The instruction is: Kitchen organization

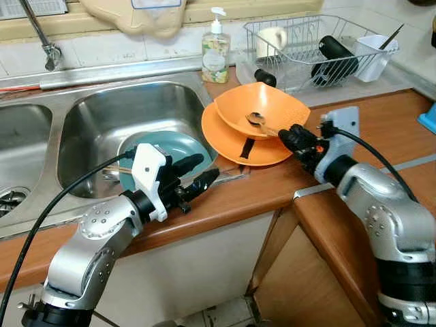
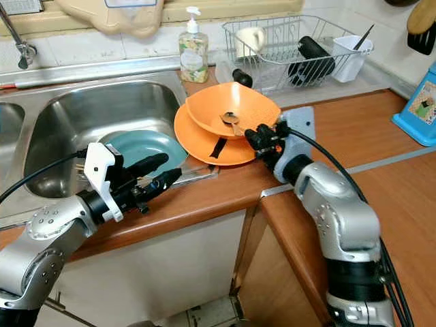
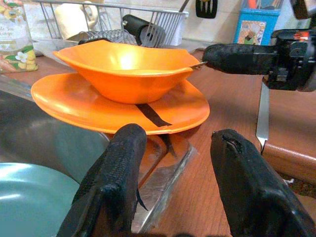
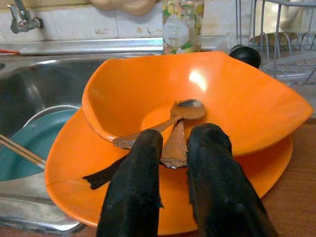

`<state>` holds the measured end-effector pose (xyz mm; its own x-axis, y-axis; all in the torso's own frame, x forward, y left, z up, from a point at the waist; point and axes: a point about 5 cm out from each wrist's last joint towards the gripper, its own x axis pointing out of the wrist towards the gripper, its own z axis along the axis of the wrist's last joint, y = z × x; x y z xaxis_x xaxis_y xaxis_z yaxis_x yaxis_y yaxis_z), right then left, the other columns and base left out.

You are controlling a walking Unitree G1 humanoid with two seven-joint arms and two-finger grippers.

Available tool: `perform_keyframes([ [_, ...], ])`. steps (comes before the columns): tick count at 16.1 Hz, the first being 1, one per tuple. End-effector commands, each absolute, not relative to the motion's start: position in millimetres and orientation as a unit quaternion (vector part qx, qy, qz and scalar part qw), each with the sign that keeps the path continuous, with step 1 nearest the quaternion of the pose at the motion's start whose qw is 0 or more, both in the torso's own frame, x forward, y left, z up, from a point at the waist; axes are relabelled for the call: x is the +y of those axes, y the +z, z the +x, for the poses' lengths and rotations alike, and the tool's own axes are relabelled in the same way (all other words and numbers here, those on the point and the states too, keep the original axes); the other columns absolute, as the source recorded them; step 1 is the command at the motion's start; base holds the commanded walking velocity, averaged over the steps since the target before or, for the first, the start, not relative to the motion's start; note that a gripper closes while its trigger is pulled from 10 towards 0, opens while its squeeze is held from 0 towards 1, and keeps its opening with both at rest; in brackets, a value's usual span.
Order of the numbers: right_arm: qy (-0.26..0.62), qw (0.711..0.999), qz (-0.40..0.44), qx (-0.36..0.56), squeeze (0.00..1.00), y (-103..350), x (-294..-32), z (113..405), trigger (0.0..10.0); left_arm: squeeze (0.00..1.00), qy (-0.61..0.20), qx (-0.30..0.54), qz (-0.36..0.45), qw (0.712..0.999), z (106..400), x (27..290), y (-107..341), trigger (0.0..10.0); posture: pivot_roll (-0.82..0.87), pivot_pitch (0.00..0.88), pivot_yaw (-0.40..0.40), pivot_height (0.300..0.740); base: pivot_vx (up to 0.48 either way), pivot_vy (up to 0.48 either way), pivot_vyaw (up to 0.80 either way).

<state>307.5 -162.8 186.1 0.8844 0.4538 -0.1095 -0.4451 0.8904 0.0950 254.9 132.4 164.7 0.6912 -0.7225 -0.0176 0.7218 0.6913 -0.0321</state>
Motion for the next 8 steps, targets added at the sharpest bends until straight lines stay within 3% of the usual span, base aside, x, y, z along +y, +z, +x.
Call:
perform_keyframes([
  [1,0.225,0.972,0.029,0.060,0.00,188.1,-161.9,310.6,1.9,0.00,-0.395,0.016,0.000,0.919,253.2,132.0,166.4,10.0,-0.08,0.000,0.026,0.740,0.000,0.000,0.00],
  [6,0.212,0.975,0.023,0.064,0.00,187.2,-164.5,313.9,2.2,0.00,-0.393,0.016,0.001,0.919,253.4,132.6,166.5,10.0,-0.08,0.000,0.026,0.740,0.000,0.000,0.00],
  [8,0.204,0.978,0.013,0.048,0.00,197.3,-169.4,314.4,1.8,0.00,-0.393,0.015,0.002,0.919,254.3,132.9,167.3,10.0,-0.08,0.000,0.029,0.740,0.000,0.000,0.00],
])
